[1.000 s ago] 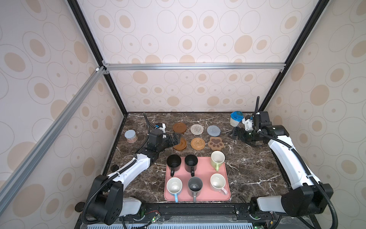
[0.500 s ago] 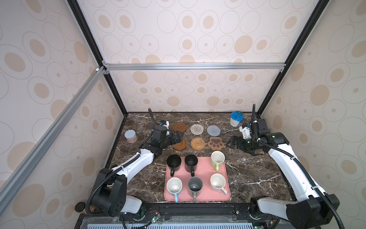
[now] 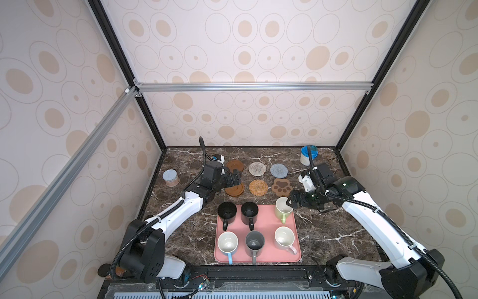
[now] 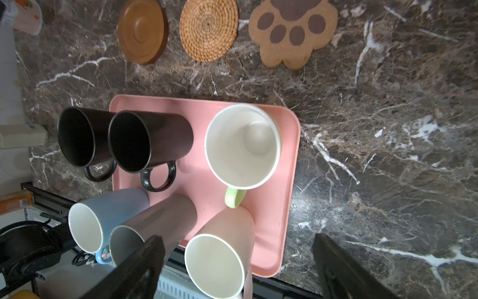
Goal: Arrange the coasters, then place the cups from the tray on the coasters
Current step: 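Lower the right gripper down into the green-handled white mug on the tray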
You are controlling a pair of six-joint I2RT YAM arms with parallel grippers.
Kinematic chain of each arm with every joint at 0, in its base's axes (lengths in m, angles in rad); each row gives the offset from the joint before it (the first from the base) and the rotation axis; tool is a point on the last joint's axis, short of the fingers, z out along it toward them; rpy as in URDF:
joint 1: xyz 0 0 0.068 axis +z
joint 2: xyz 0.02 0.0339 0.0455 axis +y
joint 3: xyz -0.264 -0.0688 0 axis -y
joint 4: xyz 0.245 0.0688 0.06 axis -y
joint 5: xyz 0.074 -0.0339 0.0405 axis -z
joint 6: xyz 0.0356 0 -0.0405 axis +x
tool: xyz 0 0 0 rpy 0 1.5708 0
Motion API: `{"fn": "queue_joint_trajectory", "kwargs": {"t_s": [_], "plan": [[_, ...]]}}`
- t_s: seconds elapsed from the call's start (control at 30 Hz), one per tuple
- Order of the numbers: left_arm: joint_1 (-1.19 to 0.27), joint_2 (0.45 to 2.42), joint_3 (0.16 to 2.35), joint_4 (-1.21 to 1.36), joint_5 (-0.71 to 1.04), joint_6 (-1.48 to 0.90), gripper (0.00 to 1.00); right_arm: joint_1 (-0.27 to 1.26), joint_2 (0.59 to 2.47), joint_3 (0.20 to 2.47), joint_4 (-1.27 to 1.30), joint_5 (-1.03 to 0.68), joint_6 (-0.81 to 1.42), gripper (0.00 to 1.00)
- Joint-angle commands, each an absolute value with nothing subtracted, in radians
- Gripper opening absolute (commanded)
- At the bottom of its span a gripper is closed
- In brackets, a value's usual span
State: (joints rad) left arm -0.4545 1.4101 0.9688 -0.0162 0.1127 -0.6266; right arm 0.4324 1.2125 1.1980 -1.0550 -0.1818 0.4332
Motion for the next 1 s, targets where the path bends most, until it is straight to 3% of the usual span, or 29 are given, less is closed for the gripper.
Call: {"fn": "queue_joint_trajectory", "kwargs": {"t_s": [0.0,0.53,0.97], "plan": [[-0.467,1.414,1.018,-0.042,0.064,-0.591,1.0,0.464,1.221,1.177,-1.088,-0.136,0.483,0.92],[-0.56,1.435,1.131,-0.211,-0.138,-0.566,1.0,0.578,1.306,1.158,-1.078,-0.066,0.551,0.89],[-0.591,1.447,1.134,-0.184,-0.139,-0.566,1.0,0.627,1.366,1.153,-1.068,-0.018,0.582,0.86]]}}
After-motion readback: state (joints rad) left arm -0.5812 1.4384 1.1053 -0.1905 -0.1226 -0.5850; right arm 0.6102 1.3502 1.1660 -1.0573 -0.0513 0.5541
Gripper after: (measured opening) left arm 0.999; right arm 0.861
